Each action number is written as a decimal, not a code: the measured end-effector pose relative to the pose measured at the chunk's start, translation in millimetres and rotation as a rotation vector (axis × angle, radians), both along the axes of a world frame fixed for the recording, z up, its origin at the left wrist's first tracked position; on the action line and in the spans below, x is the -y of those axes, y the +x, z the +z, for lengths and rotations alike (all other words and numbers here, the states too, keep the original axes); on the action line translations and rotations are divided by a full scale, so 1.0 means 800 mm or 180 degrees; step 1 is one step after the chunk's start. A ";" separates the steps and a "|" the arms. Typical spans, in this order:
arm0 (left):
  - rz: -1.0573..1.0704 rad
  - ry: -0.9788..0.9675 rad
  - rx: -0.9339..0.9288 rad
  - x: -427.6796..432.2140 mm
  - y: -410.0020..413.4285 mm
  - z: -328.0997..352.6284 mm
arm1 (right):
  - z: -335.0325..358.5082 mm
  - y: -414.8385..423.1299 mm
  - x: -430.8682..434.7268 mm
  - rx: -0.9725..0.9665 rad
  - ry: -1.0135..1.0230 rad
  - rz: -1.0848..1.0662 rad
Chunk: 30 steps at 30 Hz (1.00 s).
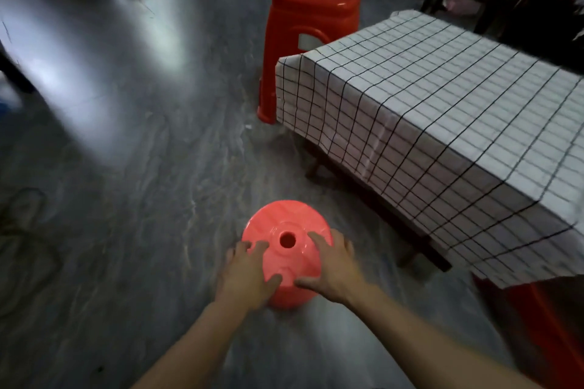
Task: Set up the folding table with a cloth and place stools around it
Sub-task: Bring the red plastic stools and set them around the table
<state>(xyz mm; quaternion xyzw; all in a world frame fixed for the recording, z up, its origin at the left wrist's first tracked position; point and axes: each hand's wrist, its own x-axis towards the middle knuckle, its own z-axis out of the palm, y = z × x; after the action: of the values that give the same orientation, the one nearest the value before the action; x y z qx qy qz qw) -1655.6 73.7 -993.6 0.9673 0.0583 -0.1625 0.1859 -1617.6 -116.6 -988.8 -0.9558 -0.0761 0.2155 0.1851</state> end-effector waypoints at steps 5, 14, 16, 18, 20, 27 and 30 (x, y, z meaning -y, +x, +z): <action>-0.0559 0.0445 -0.0481 0.000 0.031 -0.084 | -0.097 0.021 -0.010 0.0083 -0.0528 0.0654; -0.0719 0.0809 -0.0248 0.009 0.042 -0.103 | -0.105 0.022 -0.012 0.0263 -0.0854 0.0898; -0.0706 0.0828 -0.0228 0.007 0.040 -0.103 | -0.104 0.020 -0.014 0.0255 -0.0793 0.0855; -0.0756 0.0900 -0.0217 0.008 0.039 -0.101 | -0.102 0.020 -0.016 0.0165 -0.0726 0.0743; -0.0728 0.0902 -0.0236 0.009 0.037 -0.097 | -0.097 0.021 -0.016 0.0022 -0.0646 0.0646; -0.0599 0.0911 -0.0572 -0.015 0.006 -0.080 | -0.088 -0.013 -0.039 -0.0004 -0.0454 0.0733; -0.0516 0.0914 -0.0837 -0.030 -0.012 -0.074 | -0.090 -0.038 -0.054 0.0123 -0.0324 0.0573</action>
<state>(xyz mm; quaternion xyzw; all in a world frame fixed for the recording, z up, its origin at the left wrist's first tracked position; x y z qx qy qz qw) -1665.3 98.0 -1052.6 0.9558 0.0265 -0.2918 0.0233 -1648.2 -73.0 -1060.5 -0.9572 -0.1542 0.2164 0.1147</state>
